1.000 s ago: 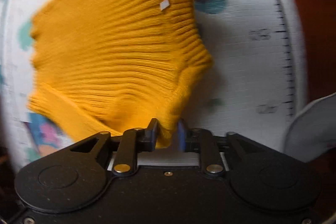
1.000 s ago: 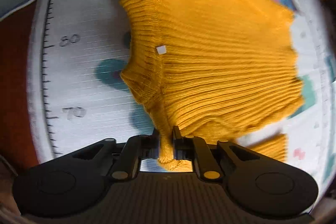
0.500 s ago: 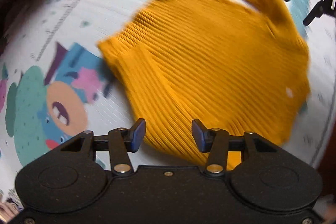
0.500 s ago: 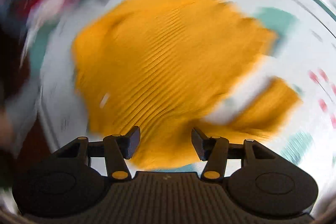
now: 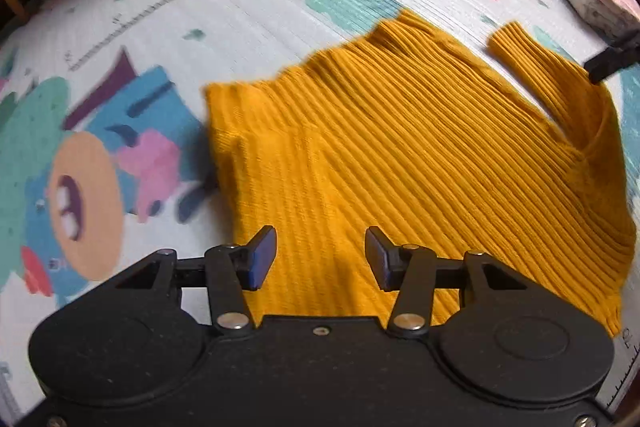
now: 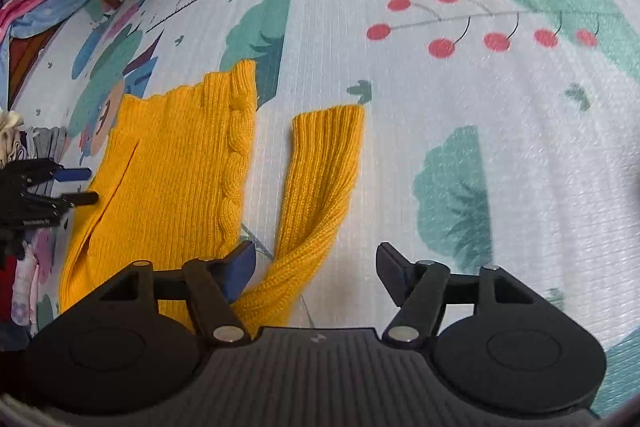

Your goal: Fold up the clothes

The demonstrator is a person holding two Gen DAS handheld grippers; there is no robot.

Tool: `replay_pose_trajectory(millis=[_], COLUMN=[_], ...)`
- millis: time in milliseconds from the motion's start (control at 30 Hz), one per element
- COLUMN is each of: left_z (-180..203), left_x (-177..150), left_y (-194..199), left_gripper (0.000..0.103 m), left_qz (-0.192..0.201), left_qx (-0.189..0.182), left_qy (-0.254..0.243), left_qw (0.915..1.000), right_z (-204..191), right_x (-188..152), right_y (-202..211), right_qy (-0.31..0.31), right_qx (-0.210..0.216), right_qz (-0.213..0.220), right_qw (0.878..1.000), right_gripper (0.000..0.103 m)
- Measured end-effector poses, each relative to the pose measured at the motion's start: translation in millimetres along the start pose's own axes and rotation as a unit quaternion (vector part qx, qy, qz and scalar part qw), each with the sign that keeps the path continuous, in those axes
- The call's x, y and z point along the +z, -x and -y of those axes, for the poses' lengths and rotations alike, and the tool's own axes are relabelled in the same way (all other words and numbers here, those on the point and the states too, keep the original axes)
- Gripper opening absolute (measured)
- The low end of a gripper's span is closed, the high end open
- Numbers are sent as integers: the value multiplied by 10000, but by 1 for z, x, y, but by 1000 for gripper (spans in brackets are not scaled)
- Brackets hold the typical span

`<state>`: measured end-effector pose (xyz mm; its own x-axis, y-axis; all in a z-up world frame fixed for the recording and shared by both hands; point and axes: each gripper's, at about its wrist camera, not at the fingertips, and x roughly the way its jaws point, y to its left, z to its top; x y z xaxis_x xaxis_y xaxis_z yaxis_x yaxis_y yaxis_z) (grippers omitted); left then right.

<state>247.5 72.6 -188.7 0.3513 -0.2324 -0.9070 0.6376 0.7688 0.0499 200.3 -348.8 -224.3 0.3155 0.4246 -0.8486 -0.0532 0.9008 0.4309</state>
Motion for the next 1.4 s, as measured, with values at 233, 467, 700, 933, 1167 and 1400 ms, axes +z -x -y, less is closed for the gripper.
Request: replay_pose_trajectory(millis=[233, 467, 700, 933, 1167, 1400], left_z=[-17, -81, -68, -50, -45, -42], left_x=[-56, -196, -270, -249, -251, -249], left_y=[20, 57, 71, 68, 61, 67], left_gripper=[9, 10, 27, 33, 39, 39], left_qz=[618, 1133, 1018, 1132, 1165, 1187], left_qx=[83, 35, 135, -99, -218, -183], left_qy=[728, 3737, 4134, 3403, 3262, 3223], left_qw=[9954, 9206, 9048, 9334, 9378, 9390], right_z=[-4, -3, -1, -17, -10, -23], right_x=[0, 2, 12, 14, -22, 14], right_y=[-11, -15, -17, -23, 56, 42], right_qy=[-97, -141, -338, -27, -1014, -914], right_qx=[-10, -26, -272, -692, -1648, -1492], right_qz=[-63, 53, 165, 107, 247, 652], right_qw=[9999, 9999, 9989, 9975, 9808, 9824], right_gripper=[67, 67, 61, 11, 12, 65])
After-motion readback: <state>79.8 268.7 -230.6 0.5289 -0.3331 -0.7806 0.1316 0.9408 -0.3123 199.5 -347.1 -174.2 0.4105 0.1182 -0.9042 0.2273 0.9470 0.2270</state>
